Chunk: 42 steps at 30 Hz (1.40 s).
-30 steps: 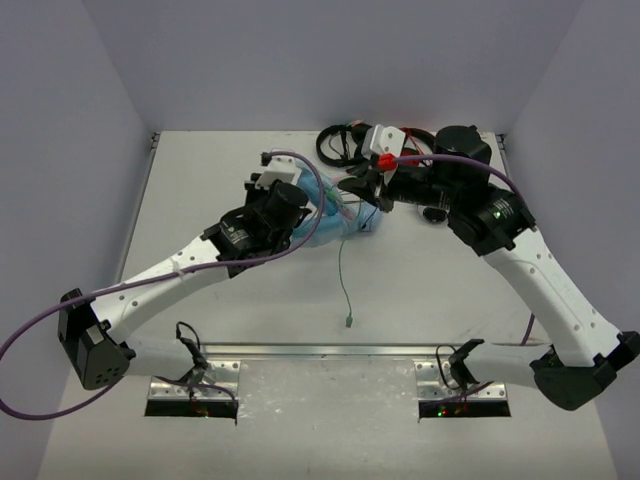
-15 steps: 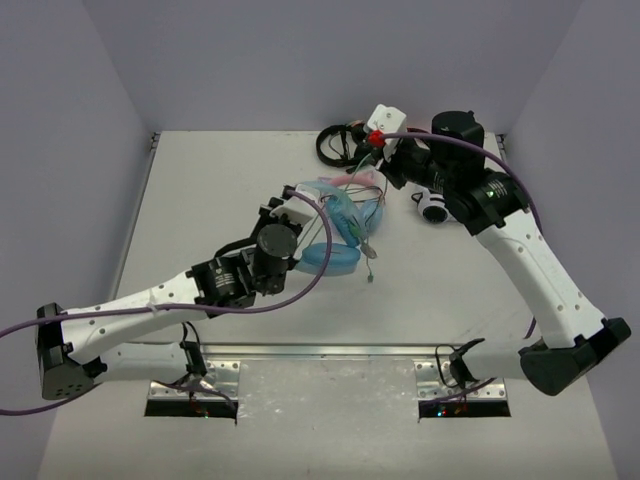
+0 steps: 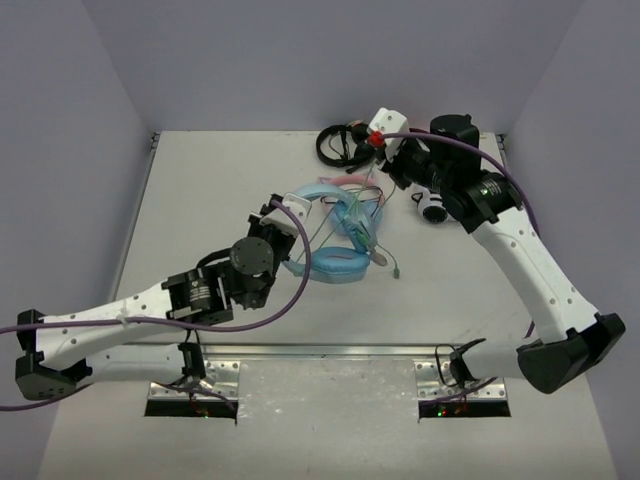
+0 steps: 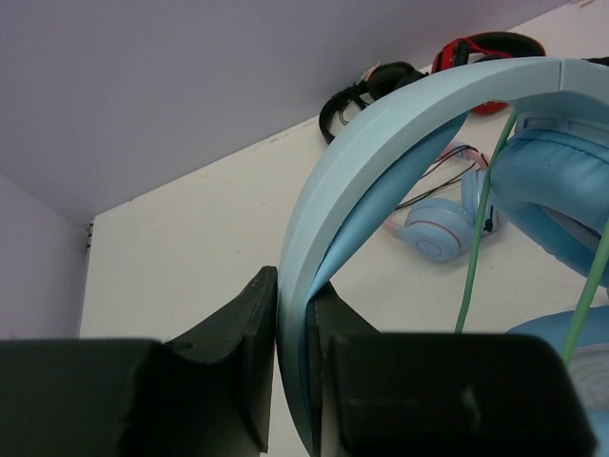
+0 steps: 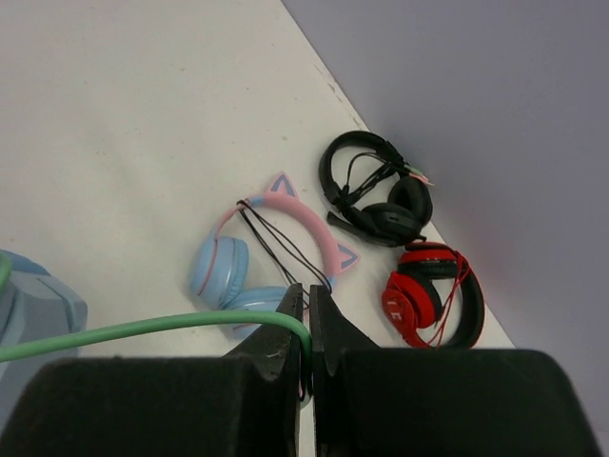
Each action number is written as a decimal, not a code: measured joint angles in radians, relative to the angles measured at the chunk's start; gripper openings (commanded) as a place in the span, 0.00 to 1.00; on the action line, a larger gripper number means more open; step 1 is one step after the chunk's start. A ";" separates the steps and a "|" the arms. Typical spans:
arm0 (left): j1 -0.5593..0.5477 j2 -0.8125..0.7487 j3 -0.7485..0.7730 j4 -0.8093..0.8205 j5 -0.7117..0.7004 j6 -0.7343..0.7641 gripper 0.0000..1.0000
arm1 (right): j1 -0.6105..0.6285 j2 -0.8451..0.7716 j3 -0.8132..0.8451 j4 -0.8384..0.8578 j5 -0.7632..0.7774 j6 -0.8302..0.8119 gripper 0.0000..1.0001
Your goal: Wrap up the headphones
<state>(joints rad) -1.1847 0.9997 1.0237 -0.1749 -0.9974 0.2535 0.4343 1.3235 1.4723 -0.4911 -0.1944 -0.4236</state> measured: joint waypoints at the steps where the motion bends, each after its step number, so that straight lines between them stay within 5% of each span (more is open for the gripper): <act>1: -0.001 -0.014 0.003 -0.007 0.014 -0.003 0.00 | 0.000 0.000 -0.007 0.004 -0.007 -0.002 0.03; 9: -0.002 -0.120 0.090 -0.123 0.150 -0.050 0.00 | -0.017 -0.002 -0.184 0.206 -0.277 0.100 0.15; 18: -0.020 -0.134 0.239 -0.175 0.213 -0.146 0.00 | -0.040 0.013 -0.460 0.894 -0.599 0.622 0.24; 27: -0.020 -0.098 0.321 -0.148 0.166 -0.210 0.00 | 0.003 0.332 -0.501 1.604 -0.705 1.122 0.18; 33: -0.020 -0.069 0.338 -0.082 0.079 -0.216 0.00 | 0.082 0.435 -0.546 1.718 -0.696 1.192 0.25; 42: -0.021 -0.033 0.383 0.171 -0.205 -0.136 0.00 | 0.133 0.433 -0.759 1.788 -0.642 1.170 0.20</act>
<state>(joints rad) -1.2057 0.9668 1.4071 -0.0036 -1.2022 0.1177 0.5674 1.7561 0.7136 1.2964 -0.8364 0.7467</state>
